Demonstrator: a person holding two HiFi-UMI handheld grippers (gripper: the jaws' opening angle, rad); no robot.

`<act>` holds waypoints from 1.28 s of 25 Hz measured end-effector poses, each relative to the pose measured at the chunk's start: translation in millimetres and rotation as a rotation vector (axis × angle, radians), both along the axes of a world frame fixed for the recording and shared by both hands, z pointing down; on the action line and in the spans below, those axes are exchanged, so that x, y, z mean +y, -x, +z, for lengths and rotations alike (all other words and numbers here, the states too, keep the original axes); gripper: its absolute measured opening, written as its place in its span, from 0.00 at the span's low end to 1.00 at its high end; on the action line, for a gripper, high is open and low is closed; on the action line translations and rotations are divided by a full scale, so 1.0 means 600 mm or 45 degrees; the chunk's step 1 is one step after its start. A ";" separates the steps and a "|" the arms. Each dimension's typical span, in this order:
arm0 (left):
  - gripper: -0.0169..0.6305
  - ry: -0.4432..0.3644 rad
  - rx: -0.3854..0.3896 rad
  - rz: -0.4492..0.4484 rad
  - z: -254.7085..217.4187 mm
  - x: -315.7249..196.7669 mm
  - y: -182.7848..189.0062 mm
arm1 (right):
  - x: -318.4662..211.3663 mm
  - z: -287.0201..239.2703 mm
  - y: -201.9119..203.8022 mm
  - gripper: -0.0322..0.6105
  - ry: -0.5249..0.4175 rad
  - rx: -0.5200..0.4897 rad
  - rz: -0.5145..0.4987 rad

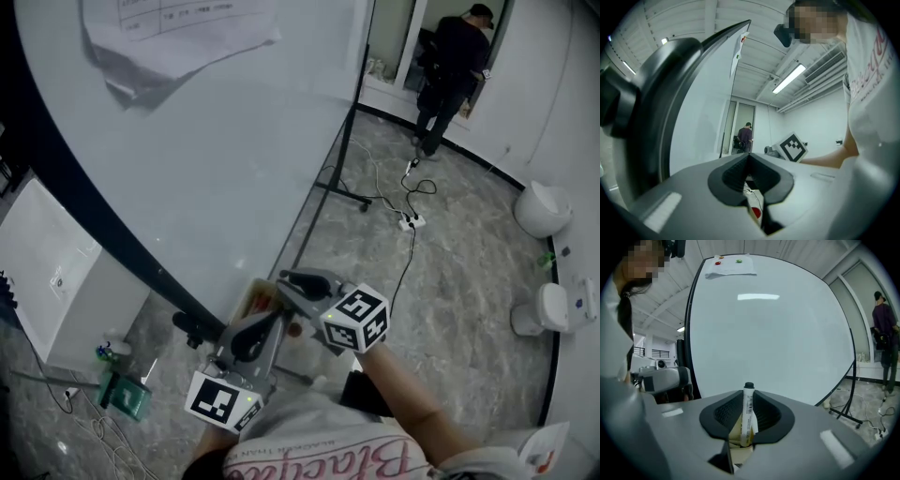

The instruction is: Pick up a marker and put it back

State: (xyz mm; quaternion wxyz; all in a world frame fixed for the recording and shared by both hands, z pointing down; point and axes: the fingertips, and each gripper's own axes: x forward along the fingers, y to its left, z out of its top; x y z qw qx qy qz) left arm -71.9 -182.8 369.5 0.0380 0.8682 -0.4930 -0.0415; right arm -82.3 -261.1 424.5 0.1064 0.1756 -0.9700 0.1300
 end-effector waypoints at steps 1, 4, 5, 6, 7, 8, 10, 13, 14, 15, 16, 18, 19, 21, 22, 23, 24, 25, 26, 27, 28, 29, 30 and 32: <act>0.02 0.000 0.000 -0.009 0.000 -0.001 0.000 | 0.003 -0.003 0.000 0.15 0.006 -0.017 -0.017; 0.03 -0.003 -0.001 -0.026 -0.001 -0.001 -0.001 | 0.010 -0.022 -0.005 0.15 0.020 -0.102 -0.038; 0.03 -0.003 -0.002 -0.029 -0.001 -0.001 -0.002 | 0.012 -0.033 -0.009 0.15 0.024 -0.138 -0.037; 0.03 -0.005 -0.003 -0.030 -0.002 -0.001 -0.002 | 0.013 -0.045 -0.014 0.15 0.023 -0.172 -0.032; 0.03 -0.008 -0.004 -0.030 -0.004 -0.001 -0.003 | 0.015 -0.057 -0.019 0.15 0.012 -0.201 -0.026; 0.03 -0.014 -0.005 -0.031 -0.007 -0.001 -0.003 | 0.017 -0.070 -0.026 0.15 -0.009 -0.222 -0.017; 0.03 -0.027 -0.007 -0.033 -0.013 -0.001 -0.003 | 0.021 -0.095 -0.039 0.15 -0.066 -0.251 0.001; 0.02 -0.049 -0.008 -0.040 -0.022 0.000 -0.004 | 0.034 -0.132 -0.060 0.15 -0.122 -0.319 0.023; 0.03 -0.058 -0.007 -0.040 -0.026 0.001 -0.005 | 0.039 -0.146 -0.068 0.15 -0.133 -0.358 0.034; 0.03 -0.067 -0.004 -0.038 -0.031 0.002 -0.005 | 0.043 -0.160 -0.076 0.15 -0.147 -0.401 0.050; 0.03 -0.075 0.001 -0.035 -0.034 0.003 -0.005 | 0.048 -0.174 -0.085 0.15 -0.163 -0.444 0.069; 0.03 -0.084 0.015 -0.036 -0.040 0.005 -0.002 | 0.056 -0.197 -0.101 0.15 -0.202 -0.506 0.105; 0.02 -0.087 0.023 -0.041 -0.042 0.005 0.000 | 0.060 -0.204 -0.107 0.15 -0.220 -0.521 0.116; 0.02 -0.086 0.039 -0.058 -0.044 0.003 0.006 | 0.063 -0.209 -0.111 0.15 -0.243 -0.533 0.125; 0.03 -0.084 0.044 -0.069 -0.044 0.001 0.010 | 0.062 -0.208 -0.111 0.15 -0.244 -0.536 0.127; 0.02 -0.083 0.043 -0.082 -0.044 0.000 0.013 | 0.060 -0.207 -0.109 0.15 -0.240 -0.541 0.127; 0.02 -0.082 0.038 -0.095 -0.044 -0.002 0.015 | 0.058 -0.205 -0.107 0.15 -0.232 -0.547 0.126; 0.02 -0.084 0.033 -0.109 -0.045 -0.003 0.018 | 0.056 -0.203 -0.104 0.15 -0.224 -0.551 0.126; 0.02 -0.087 0.035 -0.118 -0.047 -0.005 0.020 | 0.056 -0.201 -0.101 0.15 -0.220 -0.551 0.125; 0.02 -0.091 0.045 -0.122 -0.049 -0.006 0.022 | 0.055 -0.199 -0.098 0.15 -0.220 -0.549 0.125; 0.02 -0.094 0.059 -0.123 -0.052 -0.008 0.023 | 0.055 -0.198 -0.095 0.15 -0.223 -0.545 0.125; 0.02 -0.098 0.067 -0.123 -0.054 -0.009 0.024 | 0.055 -0.197 -0.093 0.15 -0.227 -0.541 0.124; 0.02 -0.101 0.068 -0.124 -0.056 -0.010 0.023 | 0.056 -0.196 -0.091 0.15 -0.230 -0.539 0.123; 0.02 -0.104 0.062 -0.130 -0.058 -0.012 0.023 | 0.056 -0.197 -0.089 0.15 -0.235 -0.535 0.124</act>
